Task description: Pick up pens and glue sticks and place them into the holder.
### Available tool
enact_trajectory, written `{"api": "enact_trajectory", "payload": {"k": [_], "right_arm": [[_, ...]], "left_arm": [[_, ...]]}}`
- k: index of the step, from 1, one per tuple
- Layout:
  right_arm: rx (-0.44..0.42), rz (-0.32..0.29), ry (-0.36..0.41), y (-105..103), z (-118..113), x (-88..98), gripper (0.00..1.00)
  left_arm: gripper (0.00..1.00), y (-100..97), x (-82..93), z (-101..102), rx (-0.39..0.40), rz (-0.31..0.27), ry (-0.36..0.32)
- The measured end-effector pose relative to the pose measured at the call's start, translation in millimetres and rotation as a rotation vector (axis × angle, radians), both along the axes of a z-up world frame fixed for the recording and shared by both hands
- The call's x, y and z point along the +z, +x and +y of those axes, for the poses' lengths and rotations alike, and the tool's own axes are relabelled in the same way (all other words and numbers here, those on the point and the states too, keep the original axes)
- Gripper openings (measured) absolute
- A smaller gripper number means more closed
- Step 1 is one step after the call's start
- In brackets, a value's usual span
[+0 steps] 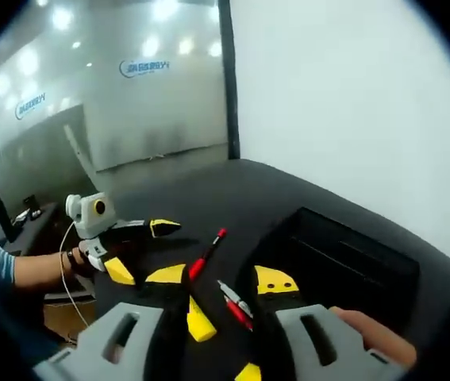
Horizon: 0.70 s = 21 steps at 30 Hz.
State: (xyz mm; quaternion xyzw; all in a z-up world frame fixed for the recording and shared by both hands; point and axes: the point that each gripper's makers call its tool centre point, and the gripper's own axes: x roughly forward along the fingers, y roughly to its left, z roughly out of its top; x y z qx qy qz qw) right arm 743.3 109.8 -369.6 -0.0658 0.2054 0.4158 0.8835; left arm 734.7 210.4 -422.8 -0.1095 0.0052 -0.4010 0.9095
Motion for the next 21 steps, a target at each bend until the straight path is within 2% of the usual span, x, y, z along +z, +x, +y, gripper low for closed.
{"api": "enact_trajectory", "payload": {"k": [8,12,13,15,17,19,21], "right_arm": [[0.023,0.071,-0.070,20,31,-19.2,0.26],[0.034,0.067,-0.056,17,29,-24.8,0.26],[0.035,0.065,-0.051,16,27,-25.0,0.26],[0.033,0.050,-0.057,15,20,-23.6,0.26],[0.015,0.029,-0.048,14,9,-17.6,0.26],[0.006,0.017,-0.023,9,-1,-11.5,0.26],[-0.010,-0.005,-0.015,4,-12,-8.1,0.26]], "left_arm": [[0.92,3.2,3.1,4,0.006,0.000,-0.028],[0.87,5.4,3.0,5,0.002,0.030,-0.051],[0.86,7.3,2.9,5,0.008,0.047,-0.065],[0.83,16.9,-1.5,9,0.044,0.151,-0.101],[0.81,27.8,-4.0,14,0.074,0.223,-0.118],[0.77,39.2,-15.5,20,0.123,0.306,-0.055],[0.68,48.1,-20.8,23,0.157,0.345,0.017]]}}
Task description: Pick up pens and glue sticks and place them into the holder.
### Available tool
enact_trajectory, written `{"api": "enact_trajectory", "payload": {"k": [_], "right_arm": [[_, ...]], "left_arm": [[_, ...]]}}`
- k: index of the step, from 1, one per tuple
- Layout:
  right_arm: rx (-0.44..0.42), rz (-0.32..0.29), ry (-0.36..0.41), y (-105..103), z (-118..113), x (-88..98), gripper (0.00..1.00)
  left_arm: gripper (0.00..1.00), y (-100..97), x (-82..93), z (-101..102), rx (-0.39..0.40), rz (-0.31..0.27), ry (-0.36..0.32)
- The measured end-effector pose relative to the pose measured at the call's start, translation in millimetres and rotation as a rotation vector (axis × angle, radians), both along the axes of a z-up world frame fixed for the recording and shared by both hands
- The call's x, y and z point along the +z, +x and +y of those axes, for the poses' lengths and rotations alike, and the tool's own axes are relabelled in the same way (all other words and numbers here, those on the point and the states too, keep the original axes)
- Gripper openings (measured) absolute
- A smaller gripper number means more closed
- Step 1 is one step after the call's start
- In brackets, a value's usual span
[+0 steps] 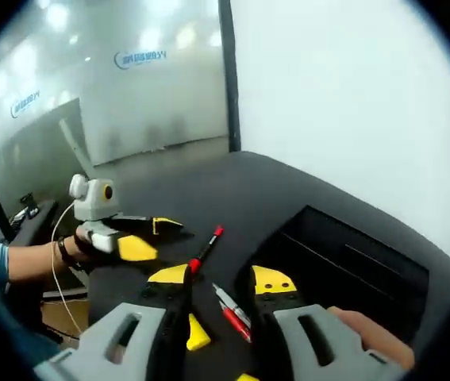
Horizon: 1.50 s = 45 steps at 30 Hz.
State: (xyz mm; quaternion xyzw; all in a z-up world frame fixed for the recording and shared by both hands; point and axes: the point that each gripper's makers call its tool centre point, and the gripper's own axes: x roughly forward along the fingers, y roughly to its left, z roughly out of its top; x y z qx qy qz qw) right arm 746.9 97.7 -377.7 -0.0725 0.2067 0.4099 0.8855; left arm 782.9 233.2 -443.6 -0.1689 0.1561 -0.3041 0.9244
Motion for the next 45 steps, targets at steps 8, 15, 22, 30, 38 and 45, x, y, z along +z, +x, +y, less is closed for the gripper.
{"api": "enact_trajectory", "payload": {"k": [8,15,22,30,38,45], "right_arm": [[-0.081,-0.132,0.077,-28,-47,6.3,0.26],[-0.124,-0.288,0.154,-48,-76,14.9,0.28],[-0.174,-0.352,0.139,-63,-105,2.9,0.33],[-0.333,-0.407,0.172,-69,-152,-23.8,0.33],[-0.429,-0.457,0.352,-72,-182,-22.4,0.33],[-0.395,-0.427,0.323,-75,-178,-32.0,0.33]], "left_arm": [[0.47,12.5,17.6,-6,0.023,0.088,0.023],[0.38,15.7,25.8,-7,0.043,0.169,0.022],[0.34,20.4,13.6,-5,0.051,0.319,0.074],[0.34,14.0,-16.7,-6,0.077,0.521,0.181],[0.34,10.5,-12.2,-16,0.120,0.625,0.209],[0.34,2.0,-16.9,-19,0.166,0.753,0.237]]}}
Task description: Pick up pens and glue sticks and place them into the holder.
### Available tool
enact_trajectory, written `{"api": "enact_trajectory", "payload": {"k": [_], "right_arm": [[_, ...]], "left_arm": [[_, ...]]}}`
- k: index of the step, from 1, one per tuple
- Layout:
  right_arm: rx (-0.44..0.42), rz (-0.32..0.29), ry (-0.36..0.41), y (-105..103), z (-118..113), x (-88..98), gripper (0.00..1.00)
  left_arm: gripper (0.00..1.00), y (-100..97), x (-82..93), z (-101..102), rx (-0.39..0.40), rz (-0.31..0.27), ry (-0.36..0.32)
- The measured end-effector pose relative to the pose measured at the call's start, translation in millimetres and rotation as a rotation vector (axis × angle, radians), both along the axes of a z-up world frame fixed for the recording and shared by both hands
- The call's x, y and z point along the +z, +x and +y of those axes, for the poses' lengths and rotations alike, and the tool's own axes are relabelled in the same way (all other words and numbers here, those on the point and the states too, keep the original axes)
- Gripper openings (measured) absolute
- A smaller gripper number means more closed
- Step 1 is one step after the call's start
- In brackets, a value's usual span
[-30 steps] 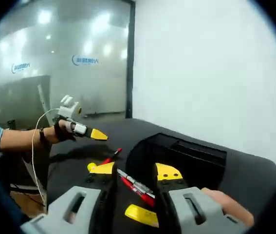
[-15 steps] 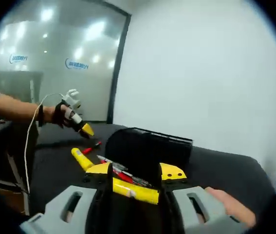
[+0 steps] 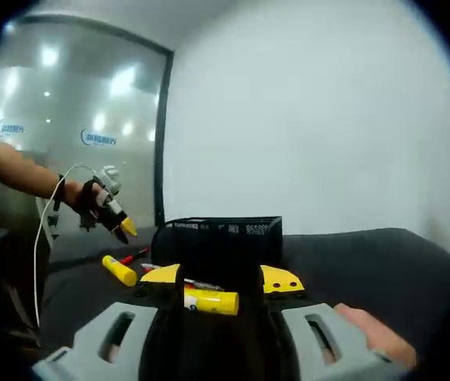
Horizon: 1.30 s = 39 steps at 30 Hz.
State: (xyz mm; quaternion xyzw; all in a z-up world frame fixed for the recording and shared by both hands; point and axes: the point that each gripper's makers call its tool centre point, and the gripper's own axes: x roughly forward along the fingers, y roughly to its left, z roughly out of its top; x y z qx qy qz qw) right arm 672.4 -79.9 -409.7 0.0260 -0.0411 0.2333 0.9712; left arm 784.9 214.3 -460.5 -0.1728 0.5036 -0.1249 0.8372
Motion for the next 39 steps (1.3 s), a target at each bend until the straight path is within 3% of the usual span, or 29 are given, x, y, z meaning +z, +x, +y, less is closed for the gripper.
{"api": "enact_trajectory", "payload": {"k": [3,9,12,22,27,39], "right_arm": [[0.040,0.008,-0.037,-3,8,-5.0,0.33],[0.085,0.029,-0.069,-4,17,-12.3,0.33],[0.088,0.033,-0.063,-4,16,-12.6,0.33],[0.088,0.034,-0.007,-3,11,-9.5,0.32],[0.091,0.039,-0.011,-2,12,-10.8,0.32],[0.089,0.045,-0.010,-1,12,-12.1,0.32]], "left_arm": [[0.33,-2.2,-8.2,4,0.007,0.039,0.069],[0.31,-18.3,-19.0,-11,0.078,0.109,0.021],[0.28,-8.9,-20.4,-11,0.110,0.111,0.007],[0.25,0.8,-29.3,-13,0.158,0.134,0.058],[0.14,6.7,-30.8,-3,0.172,0.132,0.132],[0.09,14.4,-41.8,3,0.195,0.156,0.148]]}}
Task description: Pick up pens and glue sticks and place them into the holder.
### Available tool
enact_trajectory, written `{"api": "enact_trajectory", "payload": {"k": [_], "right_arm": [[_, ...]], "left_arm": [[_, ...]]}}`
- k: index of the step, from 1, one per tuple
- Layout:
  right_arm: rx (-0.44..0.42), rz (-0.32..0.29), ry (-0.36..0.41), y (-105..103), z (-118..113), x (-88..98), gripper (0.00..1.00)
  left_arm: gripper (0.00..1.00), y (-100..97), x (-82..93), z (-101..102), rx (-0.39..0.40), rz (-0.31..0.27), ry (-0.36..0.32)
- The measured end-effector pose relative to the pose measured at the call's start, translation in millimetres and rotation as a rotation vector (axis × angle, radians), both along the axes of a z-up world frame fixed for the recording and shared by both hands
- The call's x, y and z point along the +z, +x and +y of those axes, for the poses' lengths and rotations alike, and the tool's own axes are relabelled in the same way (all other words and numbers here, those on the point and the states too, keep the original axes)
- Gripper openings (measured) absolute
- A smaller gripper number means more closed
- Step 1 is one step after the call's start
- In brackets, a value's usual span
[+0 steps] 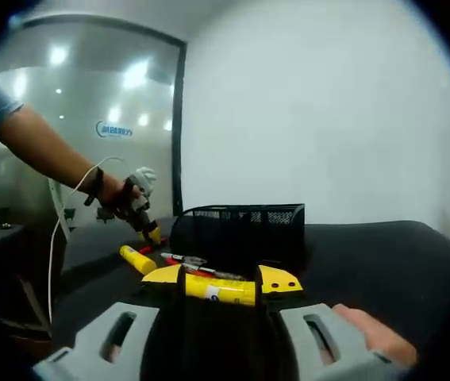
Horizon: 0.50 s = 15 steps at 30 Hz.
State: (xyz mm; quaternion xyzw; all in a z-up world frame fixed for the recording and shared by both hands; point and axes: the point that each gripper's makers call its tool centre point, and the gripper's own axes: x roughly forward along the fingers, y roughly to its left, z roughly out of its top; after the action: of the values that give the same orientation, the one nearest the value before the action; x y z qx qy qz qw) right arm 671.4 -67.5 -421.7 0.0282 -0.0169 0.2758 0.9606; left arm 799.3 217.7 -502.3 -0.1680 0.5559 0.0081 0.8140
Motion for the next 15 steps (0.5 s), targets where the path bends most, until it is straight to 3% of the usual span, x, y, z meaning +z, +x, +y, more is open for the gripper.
{"api": "enact_trajectory", "payload": {"k": [8,15], "right_arm": [[0.003,0.007,0.001,1,1,-1.3,0.31],[0.002,0.010,0.001,0,1,-2.0,0.31]], "left_arm": [[0.08,6.3,2.7,5,-0.005,-0.008,-0.007],[0.08,15.9,25.8,5,-0.040,-0.141,-0.043]]}}
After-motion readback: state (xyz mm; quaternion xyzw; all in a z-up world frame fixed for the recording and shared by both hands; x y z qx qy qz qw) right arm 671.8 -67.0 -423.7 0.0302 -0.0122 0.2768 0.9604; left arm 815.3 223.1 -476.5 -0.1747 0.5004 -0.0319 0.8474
